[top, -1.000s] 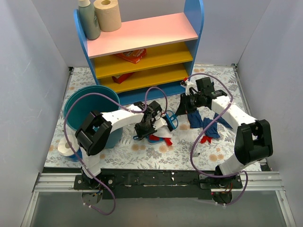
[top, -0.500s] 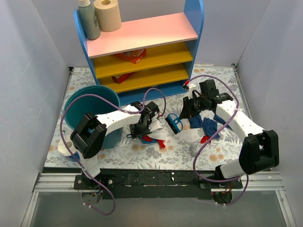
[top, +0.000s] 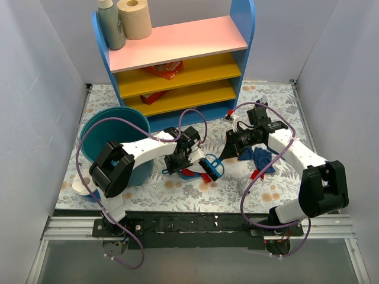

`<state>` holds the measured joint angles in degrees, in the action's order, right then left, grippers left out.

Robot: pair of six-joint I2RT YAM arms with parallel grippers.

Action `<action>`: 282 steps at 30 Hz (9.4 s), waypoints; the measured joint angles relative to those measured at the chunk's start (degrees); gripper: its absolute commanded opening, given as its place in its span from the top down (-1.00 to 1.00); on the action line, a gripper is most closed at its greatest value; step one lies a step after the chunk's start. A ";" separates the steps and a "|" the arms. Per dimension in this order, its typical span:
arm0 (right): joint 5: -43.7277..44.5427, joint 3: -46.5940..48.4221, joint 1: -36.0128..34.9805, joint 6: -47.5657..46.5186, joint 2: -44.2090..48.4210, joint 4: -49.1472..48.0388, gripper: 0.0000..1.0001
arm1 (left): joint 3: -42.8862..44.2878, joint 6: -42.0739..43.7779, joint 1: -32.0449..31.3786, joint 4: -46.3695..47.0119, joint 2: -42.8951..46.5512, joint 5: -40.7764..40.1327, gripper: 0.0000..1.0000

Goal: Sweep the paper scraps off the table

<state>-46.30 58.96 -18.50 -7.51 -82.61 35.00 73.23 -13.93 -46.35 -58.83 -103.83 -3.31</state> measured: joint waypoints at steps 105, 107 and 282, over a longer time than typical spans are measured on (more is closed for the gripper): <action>19.78 6.01 -1.20 8.85 -9.51 -8.50 0.97 | -2.78 -1.57 0.85 11.58 -0.87 6.49 1.00; 18.43 6.05 -1.68 9.86 -10.21 -8.83 0.97 | -2.19 -1.86 0.85 11.47 -1.38 6.49 1.00; 24.98 11.82 21.00 -20.61 21.57 25.57 0.97 | 17.22 12.76 -2.38 -6.58 9.55 13.77 1.00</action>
<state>-21.32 70.78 2.50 -28.12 -61.04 60.58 90.45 -1.17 -48.73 -65.41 -94.28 10.46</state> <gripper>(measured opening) 0.170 0.231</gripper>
